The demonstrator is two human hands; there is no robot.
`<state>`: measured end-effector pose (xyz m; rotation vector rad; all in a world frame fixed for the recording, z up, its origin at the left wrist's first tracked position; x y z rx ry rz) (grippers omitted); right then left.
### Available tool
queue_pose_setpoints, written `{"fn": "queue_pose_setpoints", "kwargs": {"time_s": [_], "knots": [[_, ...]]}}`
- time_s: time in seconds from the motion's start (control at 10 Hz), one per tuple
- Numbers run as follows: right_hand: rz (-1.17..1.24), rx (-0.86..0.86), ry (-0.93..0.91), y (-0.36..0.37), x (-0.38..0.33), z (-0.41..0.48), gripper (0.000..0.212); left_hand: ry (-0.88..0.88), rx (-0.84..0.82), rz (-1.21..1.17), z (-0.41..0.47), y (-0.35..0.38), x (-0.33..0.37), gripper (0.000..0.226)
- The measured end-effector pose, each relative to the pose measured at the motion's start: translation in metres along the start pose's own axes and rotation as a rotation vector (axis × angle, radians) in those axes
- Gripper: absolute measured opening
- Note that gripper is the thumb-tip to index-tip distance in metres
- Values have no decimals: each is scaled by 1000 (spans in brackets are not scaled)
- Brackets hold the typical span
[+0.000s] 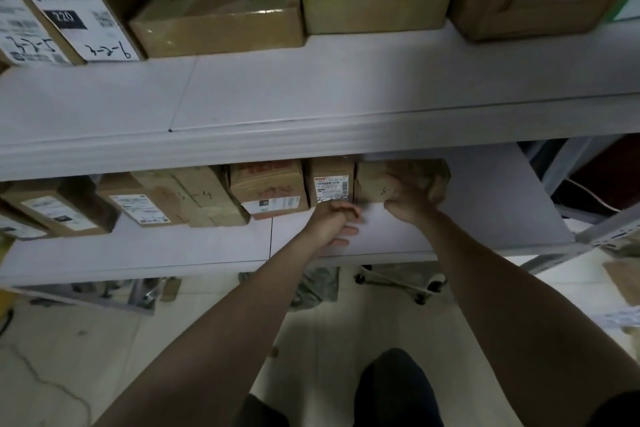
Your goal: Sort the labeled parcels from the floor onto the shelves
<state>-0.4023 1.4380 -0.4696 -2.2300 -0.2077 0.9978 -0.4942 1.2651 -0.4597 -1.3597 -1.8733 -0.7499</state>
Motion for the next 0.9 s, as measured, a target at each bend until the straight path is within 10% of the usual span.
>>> {"fn": "queue_pose_setpoints", "kwargs": {"time_s": [0.4,0.9], "knots": [[-399,183,12,16,-14,20,66,-42,-15,-30,14,-17,-32,21],[-201,-52,115,44,-78,-42,64,12,-42,-57,-73,-28,14,20]]}}
Point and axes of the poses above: each hand's wrist, its own z-axis towards the middle knuckle, its own y-axis out of the palm, x = y × z, the point moved 10 cm from there along z, towards the middle knuckle, and after that the axes turned 13 degrees about -x, right-handed, at the moved point
